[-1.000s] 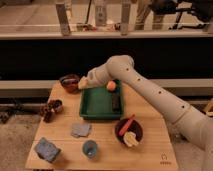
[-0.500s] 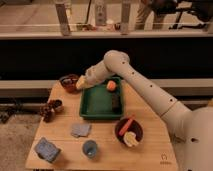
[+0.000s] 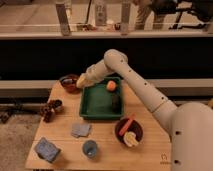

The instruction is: Place fork in red bowl

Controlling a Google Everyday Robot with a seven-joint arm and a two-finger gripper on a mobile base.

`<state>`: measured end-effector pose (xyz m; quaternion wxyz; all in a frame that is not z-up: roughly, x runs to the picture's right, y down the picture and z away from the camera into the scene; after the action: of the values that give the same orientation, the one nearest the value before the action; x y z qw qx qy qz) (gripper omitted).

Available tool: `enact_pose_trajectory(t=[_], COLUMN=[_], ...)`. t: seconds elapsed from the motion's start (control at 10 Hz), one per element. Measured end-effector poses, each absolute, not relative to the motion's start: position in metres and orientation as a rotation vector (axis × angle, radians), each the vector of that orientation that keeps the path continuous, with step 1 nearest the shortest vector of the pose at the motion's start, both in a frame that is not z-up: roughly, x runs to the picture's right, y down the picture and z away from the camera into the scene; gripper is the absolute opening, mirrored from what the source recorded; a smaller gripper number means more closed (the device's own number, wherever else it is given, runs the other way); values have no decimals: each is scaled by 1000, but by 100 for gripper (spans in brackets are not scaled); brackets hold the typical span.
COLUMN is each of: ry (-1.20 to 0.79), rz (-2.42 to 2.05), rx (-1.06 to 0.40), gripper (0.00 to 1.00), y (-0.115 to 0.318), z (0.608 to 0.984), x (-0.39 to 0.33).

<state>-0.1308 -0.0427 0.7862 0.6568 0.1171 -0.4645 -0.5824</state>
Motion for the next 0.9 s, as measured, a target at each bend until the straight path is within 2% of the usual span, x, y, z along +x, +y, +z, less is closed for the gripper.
enact_pose_trajectory(t=[0.9], ry=[-1158], rz=[-1284], rx=[94], gripper=[2], y=[-41], z=[816], x=[-145])
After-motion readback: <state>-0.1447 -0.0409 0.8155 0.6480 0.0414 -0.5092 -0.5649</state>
